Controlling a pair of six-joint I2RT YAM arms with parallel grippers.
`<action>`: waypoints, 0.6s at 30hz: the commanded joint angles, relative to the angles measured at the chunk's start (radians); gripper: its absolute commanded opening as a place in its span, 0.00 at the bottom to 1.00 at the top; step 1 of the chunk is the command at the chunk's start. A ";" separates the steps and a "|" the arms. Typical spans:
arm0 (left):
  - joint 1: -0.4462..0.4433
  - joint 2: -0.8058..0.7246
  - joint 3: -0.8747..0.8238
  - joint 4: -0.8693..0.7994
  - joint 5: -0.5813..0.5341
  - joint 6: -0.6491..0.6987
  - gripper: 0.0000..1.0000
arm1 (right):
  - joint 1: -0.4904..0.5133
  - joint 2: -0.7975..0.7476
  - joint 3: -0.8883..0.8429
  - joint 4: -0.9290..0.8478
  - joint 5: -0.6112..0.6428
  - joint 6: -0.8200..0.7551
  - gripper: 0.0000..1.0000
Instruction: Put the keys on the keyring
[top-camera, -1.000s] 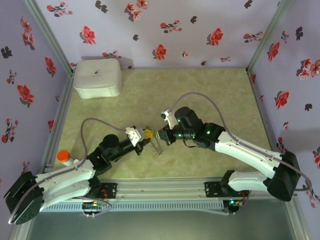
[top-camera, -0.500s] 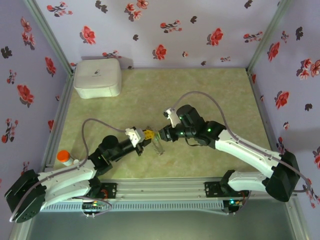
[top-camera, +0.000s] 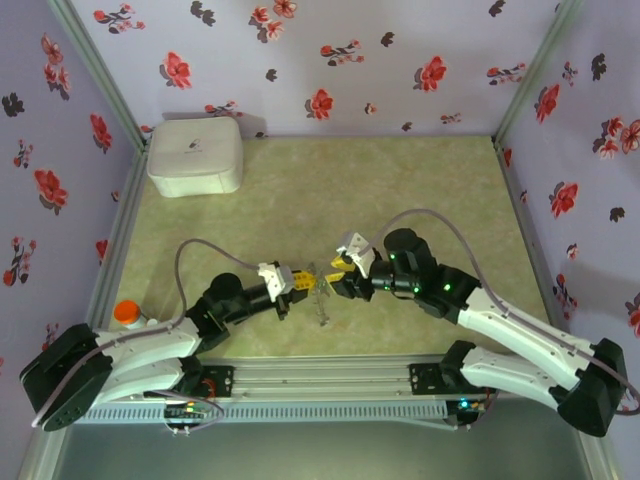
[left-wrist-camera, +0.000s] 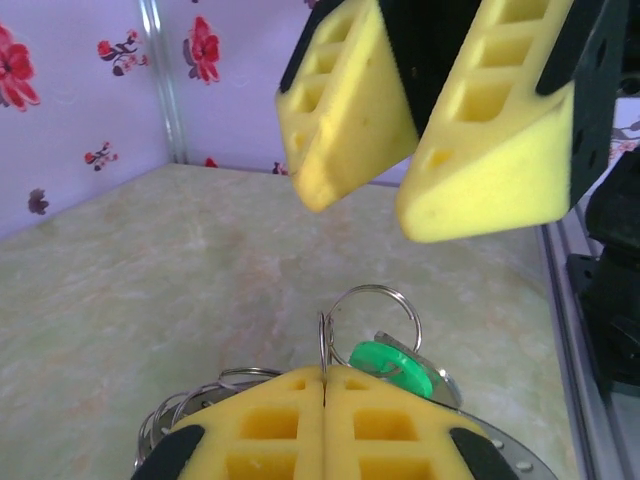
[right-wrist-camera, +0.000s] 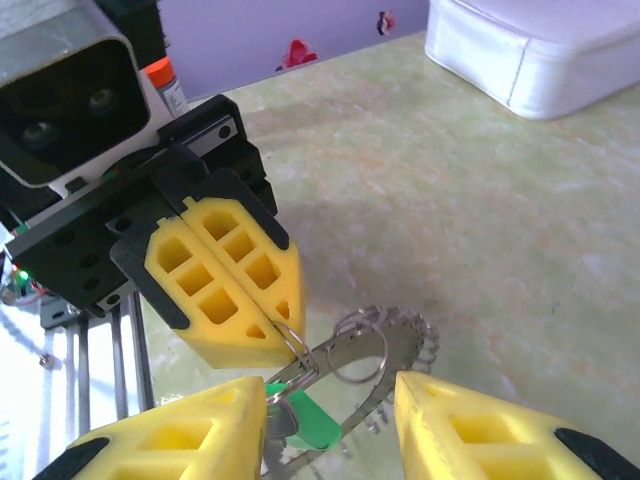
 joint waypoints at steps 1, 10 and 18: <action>-0.007 -0.001 -0.001 0.111 0.052 -0.010 0.00 | -0.007 0.018 0.020 0.031 -0.058 -0.112 0.40; -0.011 -0.023 0.014 0.016 -0.036 0.069 0.00 | -0.007 0.086 0.083 0.053 -0.083 0.190 0.39; -0.014 -0.040 0.023 -0.012 -0.087 0.096 0.00 | -0.004 0.117 0.094 0.025 -0.069 0.308 0.41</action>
